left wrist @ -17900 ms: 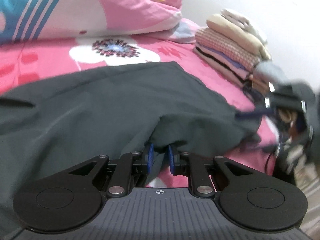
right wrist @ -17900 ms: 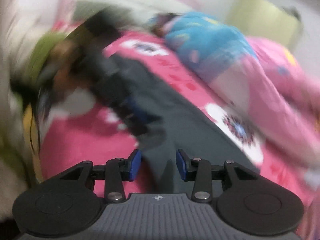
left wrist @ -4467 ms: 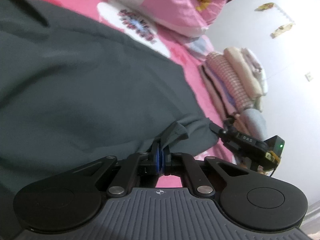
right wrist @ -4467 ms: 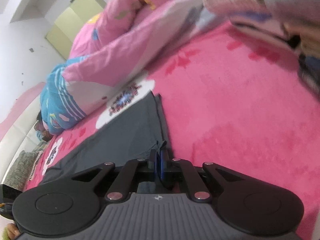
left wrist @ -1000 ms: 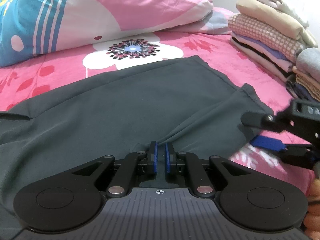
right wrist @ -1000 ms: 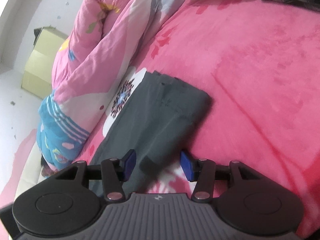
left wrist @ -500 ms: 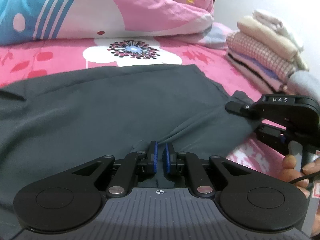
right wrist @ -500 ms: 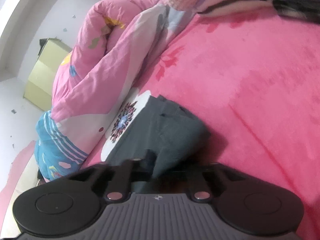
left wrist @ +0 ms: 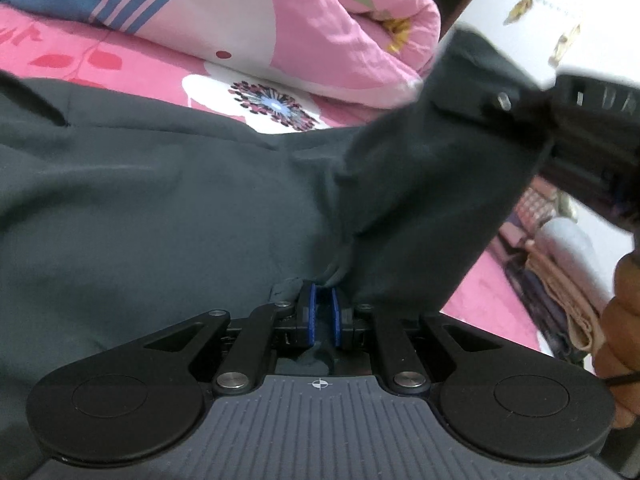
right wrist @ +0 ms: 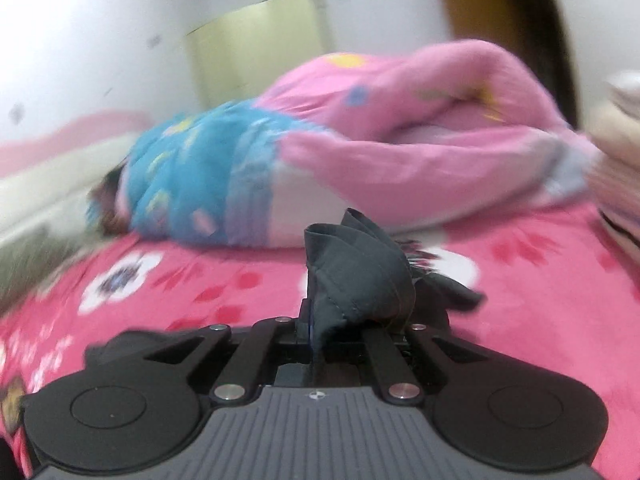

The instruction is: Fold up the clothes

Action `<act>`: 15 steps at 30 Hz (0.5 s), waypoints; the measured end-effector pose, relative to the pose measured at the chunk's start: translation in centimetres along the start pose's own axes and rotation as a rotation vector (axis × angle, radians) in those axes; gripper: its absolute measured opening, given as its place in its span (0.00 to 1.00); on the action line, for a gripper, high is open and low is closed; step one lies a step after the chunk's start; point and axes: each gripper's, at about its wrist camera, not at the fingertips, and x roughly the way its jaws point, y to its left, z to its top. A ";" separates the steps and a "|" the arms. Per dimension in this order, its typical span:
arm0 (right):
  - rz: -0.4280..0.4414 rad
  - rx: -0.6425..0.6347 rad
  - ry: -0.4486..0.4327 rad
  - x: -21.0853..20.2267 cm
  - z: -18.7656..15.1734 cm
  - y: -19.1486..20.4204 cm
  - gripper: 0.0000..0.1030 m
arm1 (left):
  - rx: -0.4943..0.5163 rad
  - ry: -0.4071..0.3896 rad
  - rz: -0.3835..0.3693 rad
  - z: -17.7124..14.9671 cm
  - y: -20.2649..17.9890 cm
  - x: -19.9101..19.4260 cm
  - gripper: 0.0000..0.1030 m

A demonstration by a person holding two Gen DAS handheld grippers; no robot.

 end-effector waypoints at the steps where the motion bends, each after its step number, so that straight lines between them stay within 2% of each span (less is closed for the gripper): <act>1: 0.017 -0.036 0.015 0.3 0.1 1.2 0.03 | 0.000 -0.008 -0.005 -0.1 0.1 -0.1 0.09; 7: 0.078 -0.237 0.091 1.4 -0.6 7.1 0.03 | -0.039 -0.048 0.004 -0.3 0.9 -2.8 0.09; 12: 0.111 -0.316 0.108 1.5 -1.1 9.9 0.03 | 0.000 -0.090 0.087 -0.7 1.6 -8.1 0.11; 15: 0.134 -0.365 0.105 1.8 -1.8 12.0 0.03 | -0.009 -0.110 0.120 -1.2 2.7 -11.3 0.11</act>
